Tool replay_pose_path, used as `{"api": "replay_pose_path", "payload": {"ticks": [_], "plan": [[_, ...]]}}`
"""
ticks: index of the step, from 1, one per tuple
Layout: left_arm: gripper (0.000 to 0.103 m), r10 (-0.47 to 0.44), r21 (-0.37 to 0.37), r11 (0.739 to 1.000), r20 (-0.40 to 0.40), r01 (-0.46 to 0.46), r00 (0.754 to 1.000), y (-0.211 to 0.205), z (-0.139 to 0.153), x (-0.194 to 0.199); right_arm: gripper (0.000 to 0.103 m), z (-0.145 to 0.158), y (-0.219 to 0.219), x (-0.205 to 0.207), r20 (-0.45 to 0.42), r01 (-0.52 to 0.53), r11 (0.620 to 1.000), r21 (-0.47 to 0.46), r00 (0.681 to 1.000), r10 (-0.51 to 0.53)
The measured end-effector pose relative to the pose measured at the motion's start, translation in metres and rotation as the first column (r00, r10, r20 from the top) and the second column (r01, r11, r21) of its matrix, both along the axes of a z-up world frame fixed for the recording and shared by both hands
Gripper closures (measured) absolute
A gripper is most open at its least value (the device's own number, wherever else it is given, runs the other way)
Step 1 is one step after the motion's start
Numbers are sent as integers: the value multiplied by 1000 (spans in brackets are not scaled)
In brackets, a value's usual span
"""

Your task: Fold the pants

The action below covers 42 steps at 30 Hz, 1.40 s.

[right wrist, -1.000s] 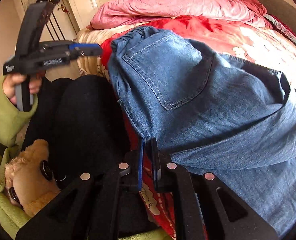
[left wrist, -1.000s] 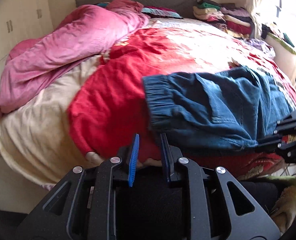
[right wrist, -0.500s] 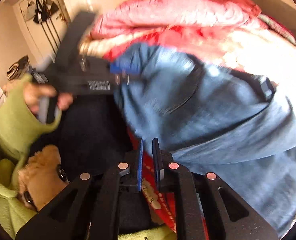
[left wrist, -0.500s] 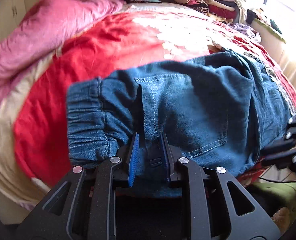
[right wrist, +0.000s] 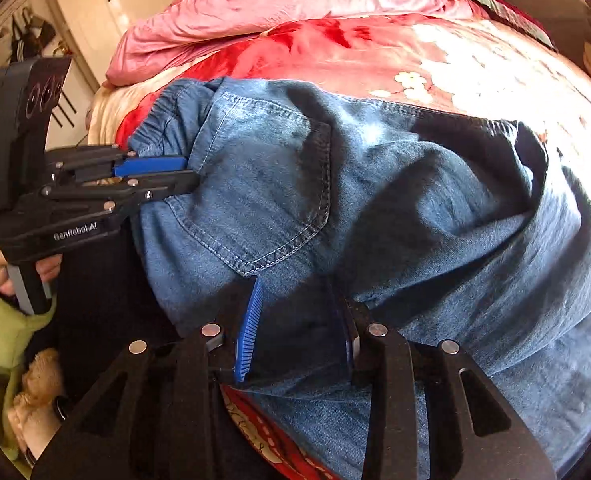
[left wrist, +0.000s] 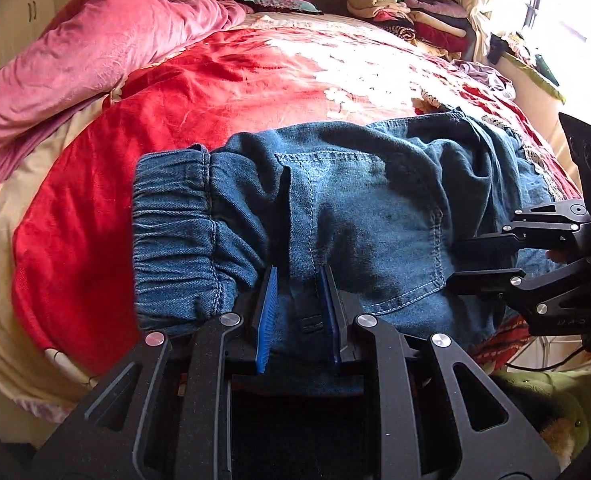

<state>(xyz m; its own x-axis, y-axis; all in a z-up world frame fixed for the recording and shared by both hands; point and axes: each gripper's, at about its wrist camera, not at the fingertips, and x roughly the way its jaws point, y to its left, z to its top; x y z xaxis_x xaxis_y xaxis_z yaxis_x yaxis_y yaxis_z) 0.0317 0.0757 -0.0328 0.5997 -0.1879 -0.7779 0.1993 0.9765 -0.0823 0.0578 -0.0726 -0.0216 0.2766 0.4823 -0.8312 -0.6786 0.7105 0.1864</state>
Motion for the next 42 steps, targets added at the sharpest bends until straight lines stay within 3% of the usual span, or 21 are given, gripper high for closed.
{"api": "replay_pose_path", "payload": {"ticks": [6,11,15,17,22,25,30,39,42], "plan": [[87,16,-8,1000,53,-16,998,1,15,-9,71,22,-29,-3,50,43,994,104,998,-49],[69,36,27,999,134,-40,990,-4,45,-23,67,52,-76,-1,119,165,976,145,976,-182],[63,10,19,1000,162,-13,987,-15,64,-27,67,64,-107,12,139,263,950,169,948,-287],[59,-21,14,1000,164,19,986,-26,69,-26,58,67,-120,16,155,298,940,164,934,-323],[59,-137,-81,986,89,144,987,-62,62,-12,52,78,-137,33,202,338,928,155,909,-364],[59,-209,-75,974,60,213,976,-92,55,-8,46,83,-138,49,217,344,927,148,903,-370],[59,-316,-73,946,-8,315,949,-137,32,2,46,80,-127,89,200,352,931,100,909,-365],[59,-356,-148,929,-102,340,929,-160,4,28,38,49,-90,161,118,362,931,-36,927,-356],[68,-358,-157,928,-119,338,926,-162,-2,32,38,28,-84,185,80,402,909,-108,915,-395]]}}
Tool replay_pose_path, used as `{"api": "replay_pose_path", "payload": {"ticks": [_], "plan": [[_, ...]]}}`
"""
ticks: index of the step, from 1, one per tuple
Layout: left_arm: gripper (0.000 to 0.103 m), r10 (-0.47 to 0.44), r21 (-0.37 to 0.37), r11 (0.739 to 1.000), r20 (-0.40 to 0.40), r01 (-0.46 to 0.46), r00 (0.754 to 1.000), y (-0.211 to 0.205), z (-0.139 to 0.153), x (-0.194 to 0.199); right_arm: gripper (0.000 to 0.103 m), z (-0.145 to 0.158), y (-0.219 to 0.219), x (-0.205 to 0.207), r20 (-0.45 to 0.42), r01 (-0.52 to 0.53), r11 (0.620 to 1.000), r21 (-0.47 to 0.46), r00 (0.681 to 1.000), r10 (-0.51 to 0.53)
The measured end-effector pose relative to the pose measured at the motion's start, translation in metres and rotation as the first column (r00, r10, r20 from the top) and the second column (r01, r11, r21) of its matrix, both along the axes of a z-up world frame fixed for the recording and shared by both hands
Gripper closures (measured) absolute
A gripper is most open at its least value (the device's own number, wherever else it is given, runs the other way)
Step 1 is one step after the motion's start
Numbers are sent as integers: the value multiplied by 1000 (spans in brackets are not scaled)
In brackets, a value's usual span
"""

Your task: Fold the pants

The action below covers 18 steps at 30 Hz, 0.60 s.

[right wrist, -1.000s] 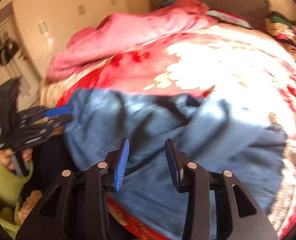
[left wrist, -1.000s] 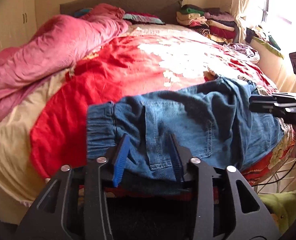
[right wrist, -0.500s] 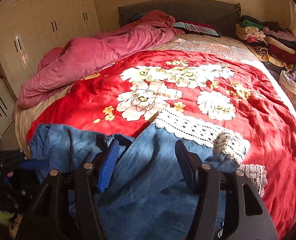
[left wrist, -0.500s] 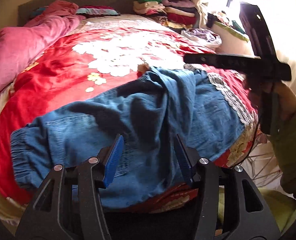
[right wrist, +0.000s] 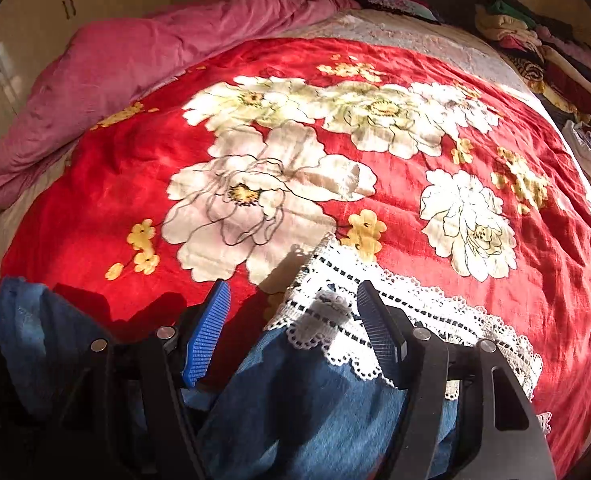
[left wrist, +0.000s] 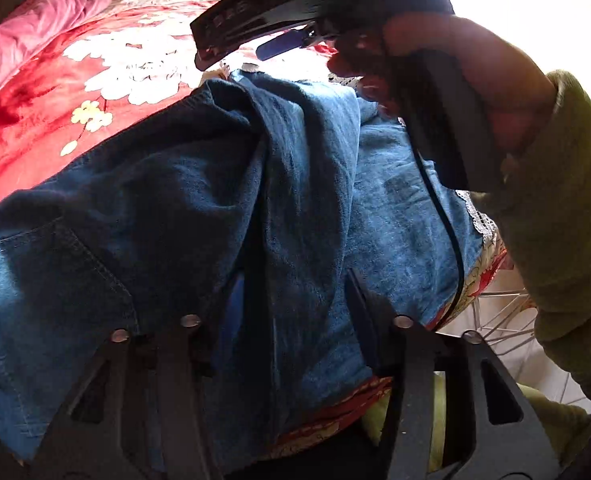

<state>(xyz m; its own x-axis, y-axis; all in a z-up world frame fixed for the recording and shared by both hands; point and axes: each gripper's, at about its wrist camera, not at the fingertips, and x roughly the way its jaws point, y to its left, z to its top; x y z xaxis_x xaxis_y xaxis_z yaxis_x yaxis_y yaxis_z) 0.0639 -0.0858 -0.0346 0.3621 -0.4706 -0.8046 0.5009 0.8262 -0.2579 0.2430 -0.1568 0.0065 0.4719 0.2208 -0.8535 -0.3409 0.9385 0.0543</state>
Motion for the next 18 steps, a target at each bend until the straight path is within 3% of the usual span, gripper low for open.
{"api": "replay_pose_path", "payload": {"ticks": [3,6,7,9,18], "plan": [[70,-9,0,1000,5,9,1000,0,-1,0,39,-18,1,16,-24,17,1000,-24,1000,-18],[70,-10,-18,1000,-1,10,1000,4,-1,1,67,-24,-6,22,-13,28,999,-20,1000,-29],[70,-11,-23,1000,-2,11,1000,5,-1,2,81,-21,-11,21,-10,20,1000,13,1000,-20],[70,-11,-28,1000,2,11,1000,6,-1,4,90,-14,-21,17,-7,20,998,64,1000,-20],[69,0,-51,999,19,1,1000,21,9,9,94,40,-90,-35,83,118,963,242,986,-142]]}}
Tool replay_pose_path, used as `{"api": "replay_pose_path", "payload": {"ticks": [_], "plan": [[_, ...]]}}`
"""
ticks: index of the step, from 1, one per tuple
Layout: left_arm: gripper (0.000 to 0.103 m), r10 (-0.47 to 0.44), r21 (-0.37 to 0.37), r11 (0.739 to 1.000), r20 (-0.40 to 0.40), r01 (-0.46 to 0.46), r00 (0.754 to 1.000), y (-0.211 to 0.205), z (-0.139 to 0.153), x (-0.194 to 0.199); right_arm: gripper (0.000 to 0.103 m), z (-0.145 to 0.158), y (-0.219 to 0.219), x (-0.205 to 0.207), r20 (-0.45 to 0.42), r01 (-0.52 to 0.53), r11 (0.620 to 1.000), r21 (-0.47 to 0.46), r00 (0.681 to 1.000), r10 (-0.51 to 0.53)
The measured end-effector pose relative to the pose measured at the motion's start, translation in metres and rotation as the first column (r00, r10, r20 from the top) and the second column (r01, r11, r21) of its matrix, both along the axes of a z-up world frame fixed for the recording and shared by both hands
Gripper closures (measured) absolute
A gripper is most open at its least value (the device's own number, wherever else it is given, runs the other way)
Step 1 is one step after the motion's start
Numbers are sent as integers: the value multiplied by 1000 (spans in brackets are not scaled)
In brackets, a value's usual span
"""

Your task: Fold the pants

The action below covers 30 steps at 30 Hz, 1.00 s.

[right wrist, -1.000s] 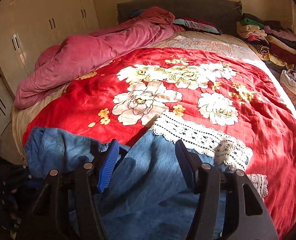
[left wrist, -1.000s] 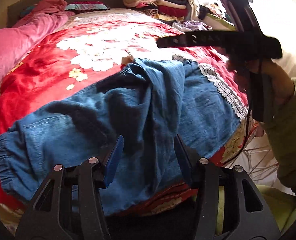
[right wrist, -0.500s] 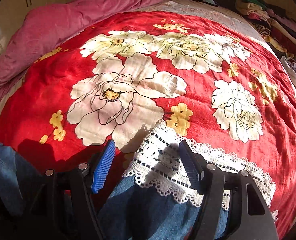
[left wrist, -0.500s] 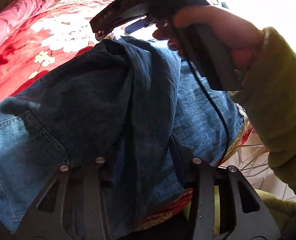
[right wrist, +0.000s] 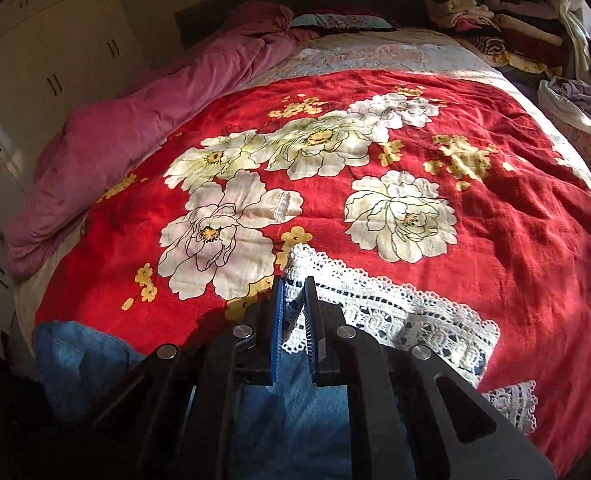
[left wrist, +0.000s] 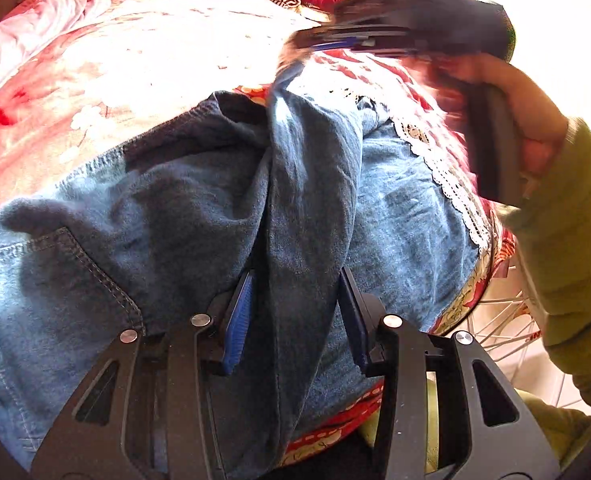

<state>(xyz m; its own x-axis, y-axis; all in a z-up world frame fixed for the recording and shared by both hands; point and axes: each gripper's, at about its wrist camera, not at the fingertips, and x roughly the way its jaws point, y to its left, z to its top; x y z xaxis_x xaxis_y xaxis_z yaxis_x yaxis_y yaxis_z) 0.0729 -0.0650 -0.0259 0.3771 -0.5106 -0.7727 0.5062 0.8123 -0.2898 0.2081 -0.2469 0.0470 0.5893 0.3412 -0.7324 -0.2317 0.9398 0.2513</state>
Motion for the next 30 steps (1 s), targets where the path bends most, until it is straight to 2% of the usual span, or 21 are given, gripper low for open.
{"api": "replay_pose_path", "payload": {"ticks": [3,5,8,13,19,26,30], "plan": [[70,2,0,1000,8,-2,1000,0,2,-4,94,18,-26,-26,38,47,999,21,998,-47],[90,2,0,1000,10,-2,1000,0,3,-6,94,26,-44,-44,47,78,996,44,996,-81],[99,-12,2,1000,20,12,1000,0,12,-10,94,34,-69,-73,46,123,990,67,991,-126],[100,-4,49,999,93,-1,996,6,21,-22,94,35,-105,-121,9,179,977,112,983,-181],[100,-19,108,994,138,4,990,6,25,-31,94,13,-127,-173,-70,225,965,134,974,-218],[100,-40,165,986,145,16,989,-4,15,-34,94,-34,-137,-200,-180,272,952,142,953,-245],[100,-49,171,985,151,22,987,-4,15,-41,94,-42,-143,-213,-200,281,947,157,948,-248]]}}
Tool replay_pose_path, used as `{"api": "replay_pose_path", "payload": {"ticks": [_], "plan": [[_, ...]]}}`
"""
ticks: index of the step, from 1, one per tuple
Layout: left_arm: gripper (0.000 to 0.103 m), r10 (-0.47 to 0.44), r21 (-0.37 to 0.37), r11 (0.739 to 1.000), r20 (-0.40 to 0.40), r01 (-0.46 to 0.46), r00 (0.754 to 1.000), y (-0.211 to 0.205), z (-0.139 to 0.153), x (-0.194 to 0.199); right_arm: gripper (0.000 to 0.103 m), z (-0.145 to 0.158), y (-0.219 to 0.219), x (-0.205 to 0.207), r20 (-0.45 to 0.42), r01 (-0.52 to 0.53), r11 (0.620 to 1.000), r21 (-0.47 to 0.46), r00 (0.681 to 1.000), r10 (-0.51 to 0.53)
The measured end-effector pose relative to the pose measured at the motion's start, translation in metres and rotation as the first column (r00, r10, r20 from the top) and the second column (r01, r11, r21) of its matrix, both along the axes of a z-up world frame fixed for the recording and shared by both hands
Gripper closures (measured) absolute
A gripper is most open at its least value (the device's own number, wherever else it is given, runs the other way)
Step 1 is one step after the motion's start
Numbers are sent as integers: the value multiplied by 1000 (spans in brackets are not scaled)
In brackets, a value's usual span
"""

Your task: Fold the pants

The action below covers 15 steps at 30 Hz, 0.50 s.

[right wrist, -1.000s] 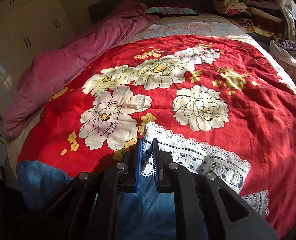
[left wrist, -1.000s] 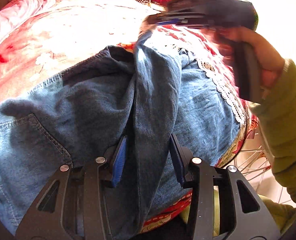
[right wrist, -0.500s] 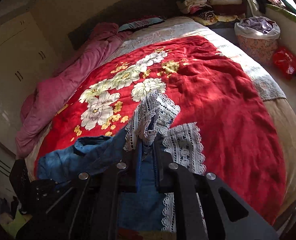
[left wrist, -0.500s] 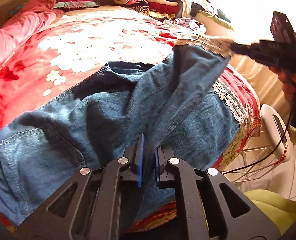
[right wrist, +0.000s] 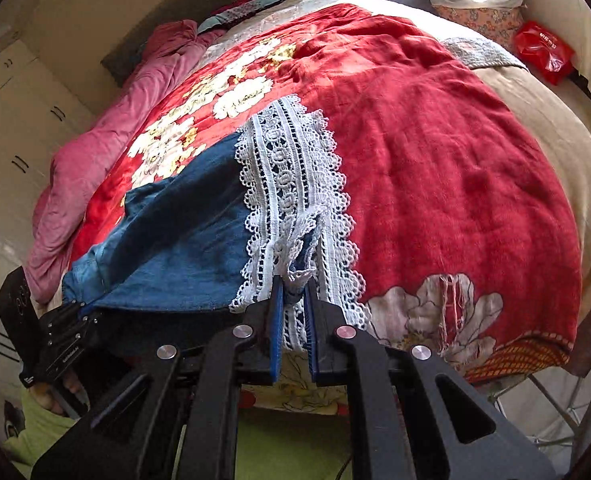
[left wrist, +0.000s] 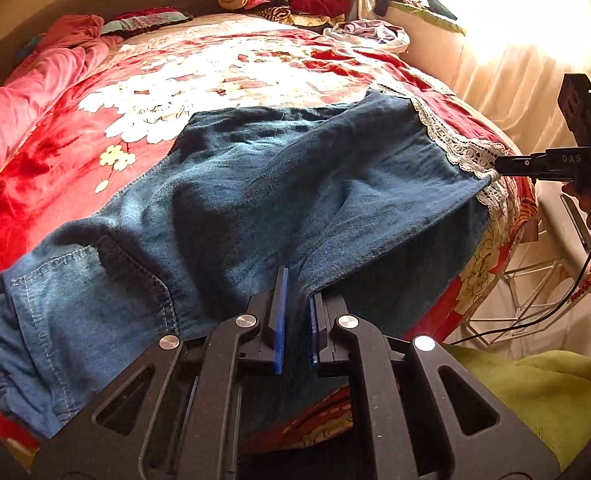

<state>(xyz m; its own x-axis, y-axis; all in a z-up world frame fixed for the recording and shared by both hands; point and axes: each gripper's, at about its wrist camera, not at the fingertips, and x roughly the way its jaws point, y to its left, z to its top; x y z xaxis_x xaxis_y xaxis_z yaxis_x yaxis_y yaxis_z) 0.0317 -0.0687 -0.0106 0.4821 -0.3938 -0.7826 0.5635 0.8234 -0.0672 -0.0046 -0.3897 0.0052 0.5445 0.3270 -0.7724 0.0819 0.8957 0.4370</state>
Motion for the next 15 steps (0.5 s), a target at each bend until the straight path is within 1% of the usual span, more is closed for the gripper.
{"api": "replay_pose_path", "payload": {"ticks": [3,6,9,12,15], "plan": [[100,-17,7,1000,9,17,1000,-2,1,-6,94,-1,-5,-9,-3,0,1000,3,1000,0],[100,-39,55,998,21,38,999,-7,-3,-12,94,-9,-6,-12,-23,-3,1000,0,1000,3],[100,-65,76,995,19,64,998,-10,-7,-18,94,-17,-9,-14,-41,8,1000,9,999,-7],[100,-71,102,992,13,69,997,-11,-12,-21,94,-18,-13,-18,-44,16,1000,18,999,-15],[100,-84,124,989,5,82,996,-13,-19,-24,94,-21,-10,-18,-54,3,1000,-19,999,-4]]}}
